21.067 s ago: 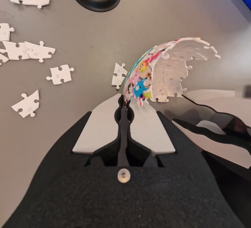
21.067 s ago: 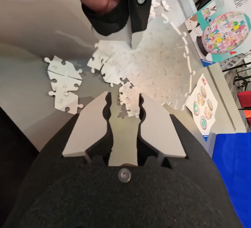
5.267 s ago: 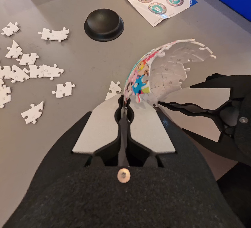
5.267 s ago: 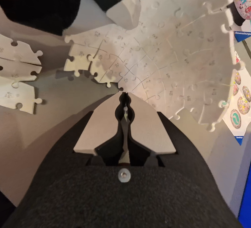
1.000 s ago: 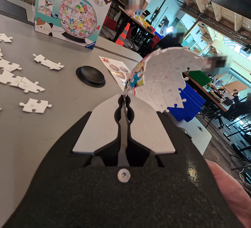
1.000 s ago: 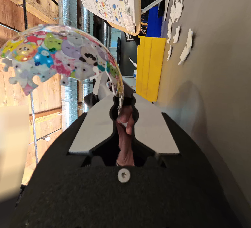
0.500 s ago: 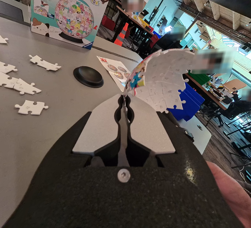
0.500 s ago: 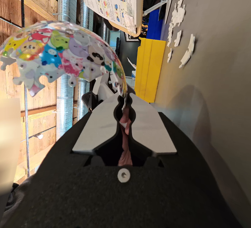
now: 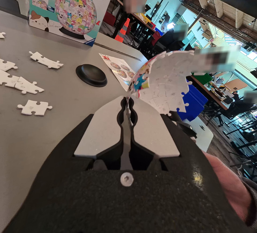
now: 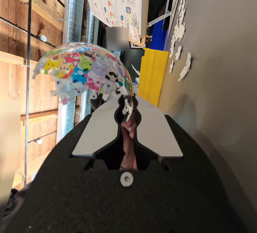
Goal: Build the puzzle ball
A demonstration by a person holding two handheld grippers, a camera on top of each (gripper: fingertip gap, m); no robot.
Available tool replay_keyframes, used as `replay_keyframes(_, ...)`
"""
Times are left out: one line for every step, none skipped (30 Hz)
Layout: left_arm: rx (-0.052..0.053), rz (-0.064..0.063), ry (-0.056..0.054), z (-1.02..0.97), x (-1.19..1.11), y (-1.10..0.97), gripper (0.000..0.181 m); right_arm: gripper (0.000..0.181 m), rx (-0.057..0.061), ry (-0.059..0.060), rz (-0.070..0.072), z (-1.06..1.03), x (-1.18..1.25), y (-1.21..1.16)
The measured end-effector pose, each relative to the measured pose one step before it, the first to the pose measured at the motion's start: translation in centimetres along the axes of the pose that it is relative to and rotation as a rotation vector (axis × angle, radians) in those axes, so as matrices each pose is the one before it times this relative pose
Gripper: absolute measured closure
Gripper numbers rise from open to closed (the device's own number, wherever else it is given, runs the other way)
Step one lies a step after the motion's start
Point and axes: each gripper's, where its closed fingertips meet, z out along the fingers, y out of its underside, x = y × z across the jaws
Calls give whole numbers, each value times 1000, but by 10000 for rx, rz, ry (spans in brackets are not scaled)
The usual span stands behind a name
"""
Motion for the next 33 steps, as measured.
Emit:
replay_keyframes(83,91,-61,-11,180,29,177,172,90,120,49,53,232,-141)
replay_keyframes(69,53,-14,-15,204,3,176,173,29,149,-59,104,215,-42)
replay_keyframes(34,22,30,-21,199,25,175,175,-27,149,-143,30,237,-16)
replay_keyframes(17,-8,89,-3,227,35,173,176,-45,150,-170,-45,193,27)
replay_keyframes(-10,-50,131,5,203,68,172,178,-38,153,-192,-57,194,-38)
replay_keyframes(-35,-82,105,25,127,89,171,179,-64,154,-197,-53,148,-53)
replay_keyframes(-44,-89,71,47,30,108,171,179,-25,109,-187,-75,81,-130)
replay_keyframes(-88,-101,77,78,-6,156,170,179,12,119,-196,-131,51,-178)
replay_keyframes(-105,-109,71,84,-43,161,170,179,-9,158,-201,-122,115,-154)
replay_keyframes(-81,-98,64,69,-50,140,170,179,-60,143,-152,-98,85,-107)
replay_keyframes(-106,-89,74,76,-31,174,170,179,-20,94,-166,-112,-24,-144)
replay_keyframes(-119,-82,55,69,-46,187,169,179,19,135,-197,-135,18,-189)
replay_keyframes(-113,-53,26,76,-64,182,167,179,5,184,-182,-149,71,-193)
replay_keyframes(-129,-20,24,83,-36,200,166,178,-7,90,-155,-139,-31,-194)
replay_keyframes(-115,14,22,60,-5,154,166,178,-42,137,-182,-132,34,-149)
replay_keyframes(-105,51,9,72,-8,132,166,178,-95,276,-289,-145,191,-79)
replay_keyframes(-145,64,7,91,-2,173,166,178,-84,205,-360,-135,69,-88)
replay_keyframes(-151,61,24,103,13,166,166,178,-45,162,-363,-131,15,-127)
replay_keyframes(-165,42,31,103,4,206,167,179,-58,261,-371,-148,155,-91)
replay_keyframes(-158,11,37,81,-7,209,167,179,-2,130,-335,-142,-13,-169)
replay_keyframes(-127,-13,51,36,7,168,167,179,-29,131,-263,-143,33,-149)
replay_keyframes(-142,-17,43,31,-14,188,167,179,-44,123,-202,-141,72,-133)
replay_keyframes(-157,0,13,30,-39,196,166,179,-28,88,-127,-134,79,-152)
replay_keyframes(-193,28,-10,49,-69,255,165,179,-40,109,-124,-142,131,-140)
replay_keyframes(-228,51,-15,54,-63,295,165,179,-29,166,-129,-178,226,-169)
replay_keyframes(-211,71,-38,38,-66,256,164,179,-7,122,-108,-189,178,-203)
replay_keyframes(-191,95,-57,16,-76,224,162,179,-34,73,-65,-156,138,-167)
replay_keyframes(-192,122,-95,9,-109,210,160,179,-52,91,-28,-155,181,-141)
replay_keyframes(-237,148,-163,12,-206,251,159,179,-9,111,-25,-165,216,-161)
replay_keyframes(-228,165,-142,-11,-154,245,157,179,10,136,-26,-170,268,-169)
replay_keyframes(-132,173,-94,-109,-63,90,156,179,9,176,-44,-172,329,-156)
replay_keyframes(-56,188,-65,-198,4,-55,154,179,17,186,-68,-176,346,-154)
replay_keyframes(-9,216,-59,-279,48,-192,154,179,18,157,-89,-164,308,-165)
